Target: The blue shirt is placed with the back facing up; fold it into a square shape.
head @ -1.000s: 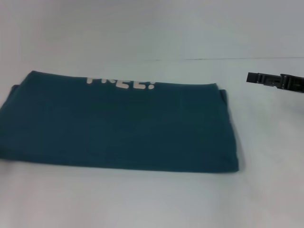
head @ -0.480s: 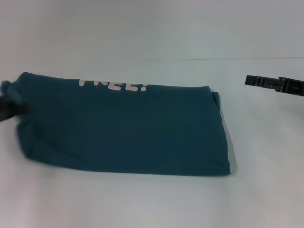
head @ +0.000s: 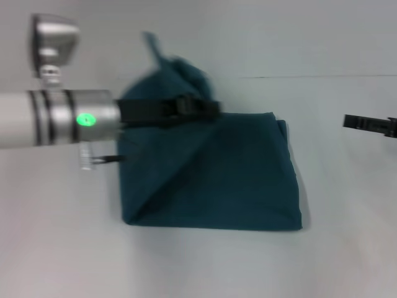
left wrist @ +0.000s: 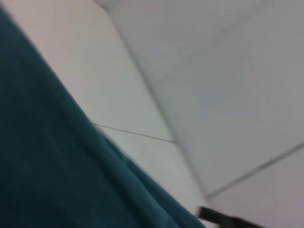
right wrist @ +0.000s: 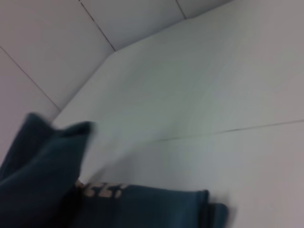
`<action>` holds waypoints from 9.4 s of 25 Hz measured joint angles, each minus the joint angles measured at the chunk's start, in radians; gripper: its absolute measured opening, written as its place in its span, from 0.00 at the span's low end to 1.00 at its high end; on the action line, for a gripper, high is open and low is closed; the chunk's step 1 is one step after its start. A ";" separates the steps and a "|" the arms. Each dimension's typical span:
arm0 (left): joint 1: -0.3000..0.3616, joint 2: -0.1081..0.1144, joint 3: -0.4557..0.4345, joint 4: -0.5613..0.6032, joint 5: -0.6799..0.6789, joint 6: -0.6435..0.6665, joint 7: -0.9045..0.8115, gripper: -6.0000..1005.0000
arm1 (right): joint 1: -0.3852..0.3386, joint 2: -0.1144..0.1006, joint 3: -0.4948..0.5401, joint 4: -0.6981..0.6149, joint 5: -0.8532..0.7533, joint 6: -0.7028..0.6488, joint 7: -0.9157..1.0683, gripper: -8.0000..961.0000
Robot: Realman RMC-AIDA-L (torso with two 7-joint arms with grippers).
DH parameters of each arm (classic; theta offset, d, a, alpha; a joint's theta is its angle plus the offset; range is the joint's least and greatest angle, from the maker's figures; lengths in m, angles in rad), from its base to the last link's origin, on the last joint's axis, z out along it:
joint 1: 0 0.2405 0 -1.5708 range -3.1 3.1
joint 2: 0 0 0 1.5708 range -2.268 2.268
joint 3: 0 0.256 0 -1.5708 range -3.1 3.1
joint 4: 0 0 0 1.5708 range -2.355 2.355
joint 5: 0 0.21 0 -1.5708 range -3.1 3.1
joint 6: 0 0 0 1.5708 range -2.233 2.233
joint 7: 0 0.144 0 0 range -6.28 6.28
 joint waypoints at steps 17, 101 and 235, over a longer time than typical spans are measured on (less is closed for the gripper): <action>-0.120 -0.004 0.096 -0.849 -0.584 -0.131 0.703 0.12 | -0.030 -0.025 -0.004 0.004 -0.034 0.056 -0.051 0.94; 0.211 0.033 0.137 -0.142 -0.121 0.107 0.895 0.93 | 0.272 0.119 -0.272 0.307 -0.051 0.417 0.277 0.65; 0.193 0.015 0.039 -0.150 -0.172 0.046 0.876 0.93 | 0.174 0.106 -0.261 0.257 0.223 0.440 0.216 0.66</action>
